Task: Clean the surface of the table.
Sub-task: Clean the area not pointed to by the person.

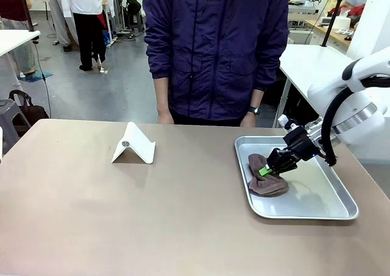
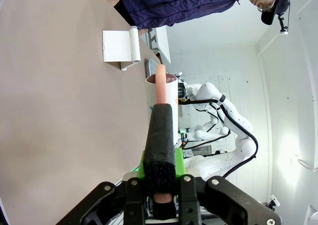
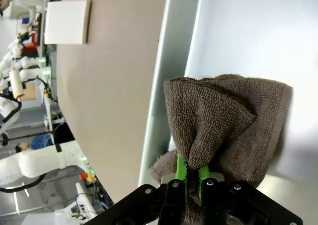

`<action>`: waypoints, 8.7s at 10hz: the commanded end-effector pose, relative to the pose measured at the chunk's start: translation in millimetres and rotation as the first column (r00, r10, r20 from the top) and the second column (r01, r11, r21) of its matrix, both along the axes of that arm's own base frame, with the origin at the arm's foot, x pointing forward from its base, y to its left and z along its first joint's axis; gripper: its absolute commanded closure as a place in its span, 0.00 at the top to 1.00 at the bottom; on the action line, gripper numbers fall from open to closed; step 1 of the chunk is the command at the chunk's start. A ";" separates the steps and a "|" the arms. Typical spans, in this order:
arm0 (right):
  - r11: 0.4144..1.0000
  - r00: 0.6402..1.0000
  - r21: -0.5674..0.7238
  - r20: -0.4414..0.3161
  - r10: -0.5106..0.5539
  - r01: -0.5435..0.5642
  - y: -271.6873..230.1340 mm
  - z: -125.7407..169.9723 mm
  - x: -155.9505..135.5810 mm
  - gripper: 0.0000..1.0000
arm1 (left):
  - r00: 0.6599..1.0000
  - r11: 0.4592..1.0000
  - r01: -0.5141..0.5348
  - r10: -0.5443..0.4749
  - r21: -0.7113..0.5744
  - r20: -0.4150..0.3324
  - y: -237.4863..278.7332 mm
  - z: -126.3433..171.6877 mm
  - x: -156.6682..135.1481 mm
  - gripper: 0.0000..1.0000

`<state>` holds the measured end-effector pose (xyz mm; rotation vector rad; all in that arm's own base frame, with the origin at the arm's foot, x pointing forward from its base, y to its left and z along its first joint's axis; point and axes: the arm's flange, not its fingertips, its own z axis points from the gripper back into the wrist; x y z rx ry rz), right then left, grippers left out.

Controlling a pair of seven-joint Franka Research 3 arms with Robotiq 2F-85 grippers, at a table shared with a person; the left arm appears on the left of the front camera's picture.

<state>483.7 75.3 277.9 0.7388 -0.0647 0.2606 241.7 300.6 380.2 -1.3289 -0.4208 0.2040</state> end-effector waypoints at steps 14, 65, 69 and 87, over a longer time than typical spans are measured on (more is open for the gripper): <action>0.930 0.929 0.025 0.043 -0.368 0.367 -97.3 -15.6 10.9 0.10 | 1.000 1.000 0.010 -0.010 0.001 0.003 -2.5 3.7 -2.7 0.22; 0.870 0.861 0.073 0.123 -0.493 0.488 -63.1 -3.6 -16.9 0.10 | 1.000 1.000 0.010 -0.010 0.001 0.003 -2.5 3.7 -2.7 0.22; 0.866 0.860 0.133 0.119 -0.496 0.481 -64.2 -3.4 -17.5 0.10 | 1.000 1.000 0.010 -0.010 0.001 0.003 -2.5 3.7 -2.7 0.22; 0.819 0.956 0.496 -0.100 -0.275 0.288 -115.5 52.6 -69.8 0.10 | 1.000 1.000 0.010 -0.010 0.001 0.003 -2.5 3.7 -2.7 0.22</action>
